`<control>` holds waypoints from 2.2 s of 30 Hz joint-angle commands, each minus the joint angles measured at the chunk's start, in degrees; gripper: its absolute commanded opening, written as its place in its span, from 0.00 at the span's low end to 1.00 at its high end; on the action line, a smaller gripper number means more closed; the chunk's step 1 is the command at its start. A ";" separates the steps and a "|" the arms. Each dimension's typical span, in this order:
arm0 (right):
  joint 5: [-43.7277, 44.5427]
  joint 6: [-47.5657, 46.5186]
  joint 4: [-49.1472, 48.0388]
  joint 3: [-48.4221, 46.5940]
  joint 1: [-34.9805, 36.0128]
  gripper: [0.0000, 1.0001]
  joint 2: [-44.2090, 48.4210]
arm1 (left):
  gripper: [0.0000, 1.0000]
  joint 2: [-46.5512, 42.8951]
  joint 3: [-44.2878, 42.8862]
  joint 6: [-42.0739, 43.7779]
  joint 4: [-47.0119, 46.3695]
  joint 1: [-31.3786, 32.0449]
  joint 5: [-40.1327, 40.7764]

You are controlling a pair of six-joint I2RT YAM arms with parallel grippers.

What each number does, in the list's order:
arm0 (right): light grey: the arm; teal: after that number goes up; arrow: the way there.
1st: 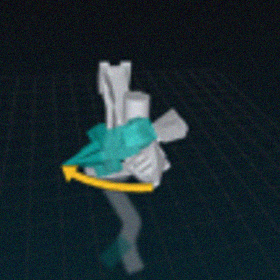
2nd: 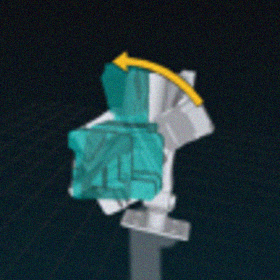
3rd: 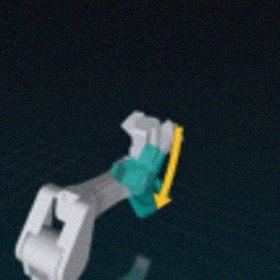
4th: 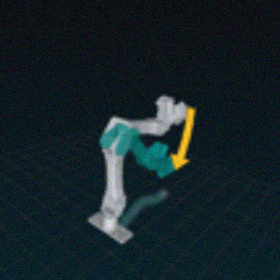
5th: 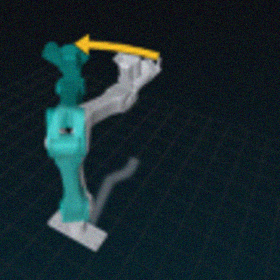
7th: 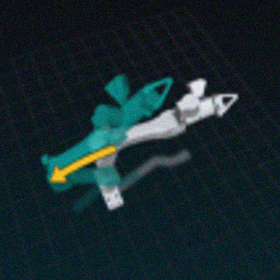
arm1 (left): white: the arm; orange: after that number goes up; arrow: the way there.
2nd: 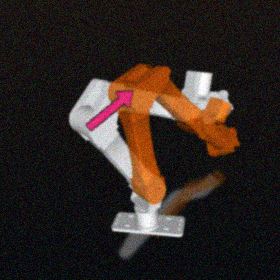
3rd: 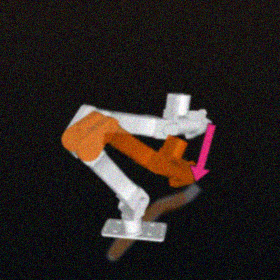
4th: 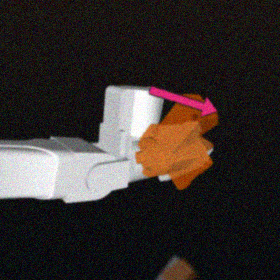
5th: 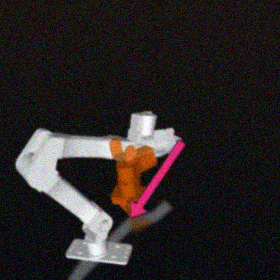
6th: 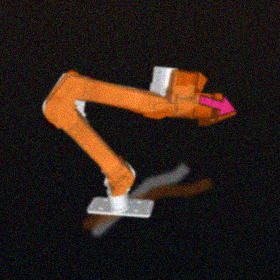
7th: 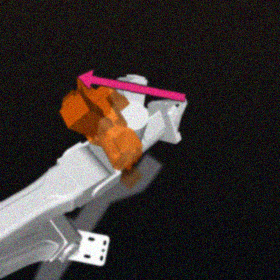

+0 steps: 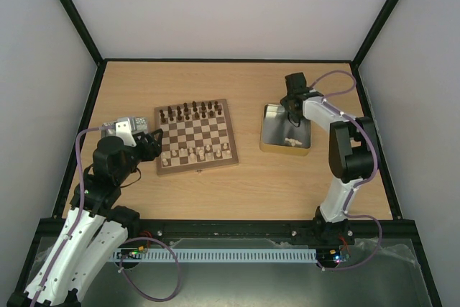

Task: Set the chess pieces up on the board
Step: Adjust the storage box at the center of the board.

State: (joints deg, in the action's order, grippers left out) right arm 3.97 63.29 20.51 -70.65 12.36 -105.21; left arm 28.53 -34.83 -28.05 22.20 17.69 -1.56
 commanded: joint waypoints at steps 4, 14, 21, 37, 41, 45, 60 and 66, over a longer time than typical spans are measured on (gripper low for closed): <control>1.12 0.63 -2.53 -1.57 0.05 0.54 1.09 | 0.70 -0.13 0.48 0.13 -1.12 -0.30 -0.06; 3.25 2.31 0.40 -5.11 -0.58 0.48 -4.22 | 0.71 -0.15 0.52 0.11 -1.12 -0.30 0.06; 3.36 -1.18 1.39 -7.53 -0.74 0.39 -6.13 | 0.70 0.03 0.49 0.10 -1.21 -0.29 -0.01; -4.47 -14.75 4.23 -6.39 -0.75 0.25 -6.63 | 0.71 -0.04 0.63 0.02 -1.41 -0.36 -0.46; -6.46 -19.61 5.49 -6.07 -0.69 0.20 -5.35 | 0.70 -0.19 0.68 0.02 -1.53 -0.37 -0.46; -9.87 -22.76 5.84 -4.02 -0.36 0.15 -3.03 | 0.70 -0.19 0.65 -0.06 -1.57 -0.28 -0.55; -16.75 -39.89 12.17 -0.70 9.58 0.10 0.71 | 0.71 -0.71 0.68 0.04 -1.45 -0.37 -0.11; -18.72 -43.17 13.61 0.35 14.11 0.10 2.06 | 0.71 -0.38 0.66 0.10 -1.48 -0.34 -0.37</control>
State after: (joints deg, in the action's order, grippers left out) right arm -12.93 24.29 29.36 -71.96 23.92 -105.38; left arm 28.40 -34.63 -28.08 22.17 17.65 -1.69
